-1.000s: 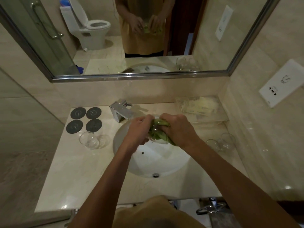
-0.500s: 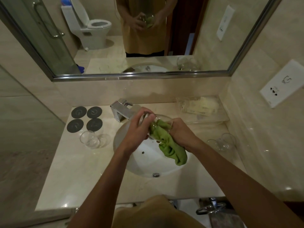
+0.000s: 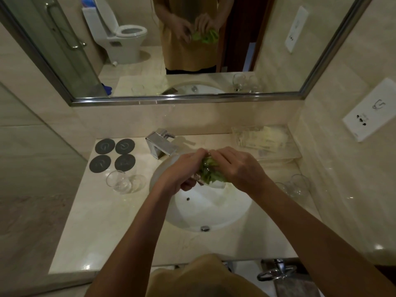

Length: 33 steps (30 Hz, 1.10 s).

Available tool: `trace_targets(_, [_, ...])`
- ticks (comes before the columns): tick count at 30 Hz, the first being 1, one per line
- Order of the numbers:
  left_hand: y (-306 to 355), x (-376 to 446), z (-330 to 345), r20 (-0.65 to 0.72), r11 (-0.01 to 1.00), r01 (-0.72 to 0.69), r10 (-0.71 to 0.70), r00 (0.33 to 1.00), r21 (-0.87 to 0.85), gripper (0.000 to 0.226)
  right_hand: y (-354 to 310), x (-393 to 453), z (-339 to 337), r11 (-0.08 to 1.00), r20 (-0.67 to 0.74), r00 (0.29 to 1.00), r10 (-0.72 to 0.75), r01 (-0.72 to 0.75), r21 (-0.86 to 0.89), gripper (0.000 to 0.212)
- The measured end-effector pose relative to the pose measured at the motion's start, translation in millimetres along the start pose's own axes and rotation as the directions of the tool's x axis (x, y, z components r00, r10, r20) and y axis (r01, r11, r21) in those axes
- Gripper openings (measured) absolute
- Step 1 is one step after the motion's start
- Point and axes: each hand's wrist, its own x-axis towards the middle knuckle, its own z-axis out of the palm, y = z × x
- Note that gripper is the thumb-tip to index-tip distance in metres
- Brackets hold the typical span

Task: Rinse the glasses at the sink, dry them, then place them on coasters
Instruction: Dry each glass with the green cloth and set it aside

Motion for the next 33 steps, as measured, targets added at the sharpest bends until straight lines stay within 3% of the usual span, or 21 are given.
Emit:
trace_targets(3, [7,4,-4,0.030,0.994,0.029,-0.032,0.999,0.102,0.051,-1,-1,2,1.000,-0.012,1.000,0.027,-0.027,0.013,0.048])
trace_targets(6, [17,6,-11,0.084,0.986,0.030,-0.045,0.995,0.166,0.064,-5,10,-1,0.954,-0.005,0.967,0.253,-0.249,0.167,0.032])
trace_targets(8, [19,7,-18,0.118,0.994,0.005,-0.019,0.993,0.113,0.070,-5,22,-7,0.840,0.054,0.890,0.452,-0.445,0.312,0.020])
trace_targets(10, [16,9,-21,0.109,0.999,-0.039,0.036,0.993,0.030,0.072,-2,32,-12,0.664,0.158,0.765,0.625,-0.627,0.409,0.019])
trace_targets(12, [10,13,-20,0.077,0.991,-0.136,0.137,0.987,-0.017,0.068,3,41,-20,0.512,0.241,0.652,0.719,-0.732,0.450,0.014])
trace_targets(14, [2,16,-16,0.045,0.969,-0.237,0.240,0.970,-0.067,0.063,8,46,-26,0.404,0.309,0.579,0.755,-0.781,0.476,0.014])
trace_targets(17, [-6,22,-12,0.002,0.908,-0.403,0.406,0.914,-0.113,0.058,13,47,-27,0.317,0.386,0.528,0.757,-0.812,0.489,0.016])
trace_targets(20, [-3,21,-8,-0.117,0.829,-0.547,0.536,0.836,-0.115,0.028,11,43,-22,0.277,0.468,0.507,0.724,-0.835,0.476,0.018])
trace_targets(24, [2,18,-2,-0.187,0.868,-0.494,0.479,0.857,-0.040,0.025,1,38,-21,0.312,0.453,0.550,0.702,-0.809,0.499,0.018])
trace_targets(26, [2,19,-5,-0.159,0.891,-0.451,0.440,0.884,-0.040,0.030,1,37,-22,0.363,0.418,0.581,0.698,-0.791,0.493,0.019])
trace_targets(28, [3,18,-5,-0.076,0.923,-0.381,0.377,0.923,-0.051,0.037,5,37,-23,0.480,0.361,0.631,0.686,-0.766,0.428,0.029])
trace_targets(29, [3,18,-4,-0.045,0.943,-0.328,0.325,0.944,-0.064,0.039,7,36,-22,0.582,0.301,0.694,0.654,-0.716,0.385,0.036])
trace_targets(31, [1,17,0,0.001,0.976,-0.187,0.188,0.982,-0.111,0.041,11,32,-19,0.841,0.147,0.879,0.453,-0.476,0.256,0.038])
trace_targets(33, [-1,17,5,0.047,0.990,-0.034,0.041,0.998,-0.136,0.043,13,25,-18,0.985,0.060,0.988,0.143,-0.148,0.086,0.030])
